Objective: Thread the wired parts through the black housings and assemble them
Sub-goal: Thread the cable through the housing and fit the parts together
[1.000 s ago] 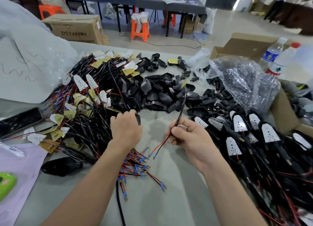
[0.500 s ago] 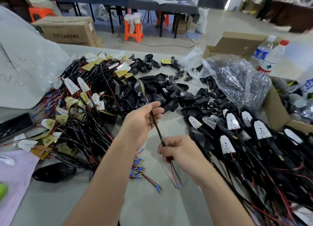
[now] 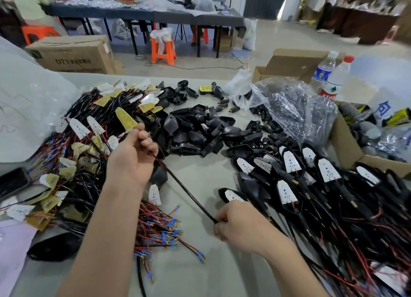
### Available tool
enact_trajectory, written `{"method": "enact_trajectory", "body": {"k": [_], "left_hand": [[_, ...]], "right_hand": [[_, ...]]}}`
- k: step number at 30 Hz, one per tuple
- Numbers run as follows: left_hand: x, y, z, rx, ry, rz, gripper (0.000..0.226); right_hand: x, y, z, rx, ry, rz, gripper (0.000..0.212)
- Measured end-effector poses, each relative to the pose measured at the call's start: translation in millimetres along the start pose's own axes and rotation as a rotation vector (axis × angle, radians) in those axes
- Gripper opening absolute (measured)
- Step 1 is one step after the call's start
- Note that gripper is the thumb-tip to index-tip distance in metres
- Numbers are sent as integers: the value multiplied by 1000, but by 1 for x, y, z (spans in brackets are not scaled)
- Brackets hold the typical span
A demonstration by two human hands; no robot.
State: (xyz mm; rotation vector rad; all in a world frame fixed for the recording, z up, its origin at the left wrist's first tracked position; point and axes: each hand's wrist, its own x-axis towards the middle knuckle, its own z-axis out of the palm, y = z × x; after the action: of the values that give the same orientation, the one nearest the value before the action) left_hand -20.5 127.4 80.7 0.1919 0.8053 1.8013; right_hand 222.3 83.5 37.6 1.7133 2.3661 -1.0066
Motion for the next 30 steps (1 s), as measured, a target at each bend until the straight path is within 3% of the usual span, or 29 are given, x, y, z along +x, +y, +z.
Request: {"method": "enact_trajectory", "body": {"k": [4,11,12,14,16,18,21,24,27,30], "left_hand": [[-4,-2,5,107,-56,-9,24],[4,-14,9,67,-38,-8,30],[5,-14,5,209,-62,23,35],[4,-11,-5,851,-125,99,44],[3,-11,-21,1458,-180,206,37],[-2,-9,-36,1769,-94,328,21],[-4,-11,-58,2088,118,276,25],[-1,-18,-72,2310,83,114,47],[6,-29,-73,2341,81,199,64],[12,-43,-68,2397,122,313,63]], "right_hand": [[4,-7,-5,-63,-28,-48,13],[14,-25,-2,455,-146,-254,10],[13,-23,-3,518,-160,-266,9],[13,-16,-7,669,-121,-269,6],[17,-7,-12,784,50,-242,28],[22,0,-18,875,239,-219,38],[29,2,-21,966,347,-218,29],[32,-2,-15,1045,344,-196,24],[35,-10,-8,1069,324,-185,22],[36,-17,-3,1077,327,-206,24]]}}
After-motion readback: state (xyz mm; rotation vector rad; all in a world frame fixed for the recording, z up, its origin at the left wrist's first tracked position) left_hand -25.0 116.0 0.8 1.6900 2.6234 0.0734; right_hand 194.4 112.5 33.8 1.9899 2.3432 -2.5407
